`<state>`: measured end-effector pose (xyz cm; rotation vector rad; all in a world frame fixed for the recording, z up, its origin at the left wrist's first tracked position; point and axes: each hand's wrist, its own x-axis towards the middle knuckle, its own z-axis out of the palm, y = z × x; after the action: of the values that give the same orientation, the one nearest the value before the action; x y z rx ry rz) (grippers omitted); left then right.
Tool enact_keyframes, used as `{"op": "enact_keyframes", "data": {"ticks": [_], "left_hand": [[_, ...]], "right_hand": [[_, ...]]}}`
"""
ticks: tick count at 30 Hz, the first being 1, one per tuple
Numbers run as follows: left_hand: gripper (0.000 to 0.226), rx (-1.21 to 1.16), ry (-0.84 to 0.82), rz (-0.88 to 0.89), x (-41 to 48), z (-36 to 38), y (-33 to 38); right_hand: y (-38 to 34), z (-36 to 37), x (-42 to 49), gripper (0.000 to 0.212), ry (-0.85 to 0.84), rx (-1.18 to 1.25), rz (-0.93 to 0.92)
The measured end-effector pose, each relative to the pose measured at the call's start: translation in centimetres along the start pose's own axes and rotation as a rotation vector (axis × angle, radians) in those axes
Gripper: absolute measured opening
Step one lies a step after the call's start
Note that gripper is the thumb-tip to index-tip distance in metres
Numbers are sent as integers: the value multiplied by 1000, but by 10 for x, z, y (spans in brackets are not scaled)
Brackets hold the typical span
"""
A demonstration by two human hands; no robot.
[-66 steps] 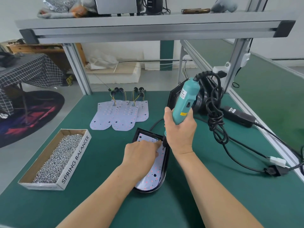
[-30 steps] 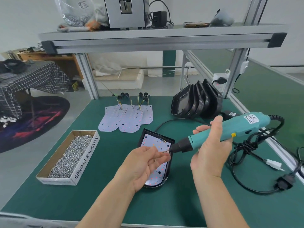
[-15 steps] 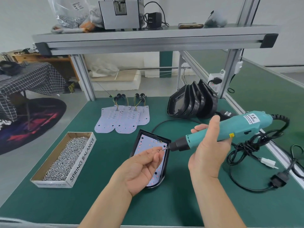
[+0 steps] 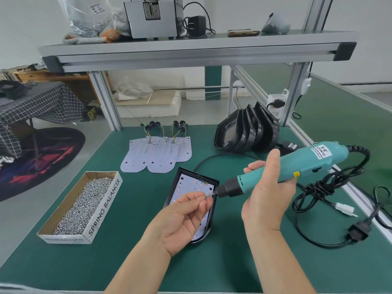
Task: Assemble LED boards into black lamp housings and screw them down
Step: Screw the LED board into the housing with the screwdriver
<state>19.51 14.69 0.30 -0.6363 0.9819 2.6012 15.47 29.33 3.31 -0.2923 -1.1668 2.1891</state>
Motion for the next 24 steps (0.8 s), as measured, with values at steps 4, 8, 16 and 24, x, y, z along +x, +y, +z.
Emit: {"op": "enact_keyframes", "data": {"ticks": [4,8,16,24], "left_hand": [[11,145,7,129,0,2,-2],[21,272,23,283,0,4,-5],[34,387,-27,298,-5,2,0],[54,435,2,231,-10,-11,27]], "right_hand": [[1,0,-1,19,2,-28,-11],[2,4,0,17,19,-43,8],[3,7,5,20,33,-22,58],[-3,10,11,23,15,15,69]]}}
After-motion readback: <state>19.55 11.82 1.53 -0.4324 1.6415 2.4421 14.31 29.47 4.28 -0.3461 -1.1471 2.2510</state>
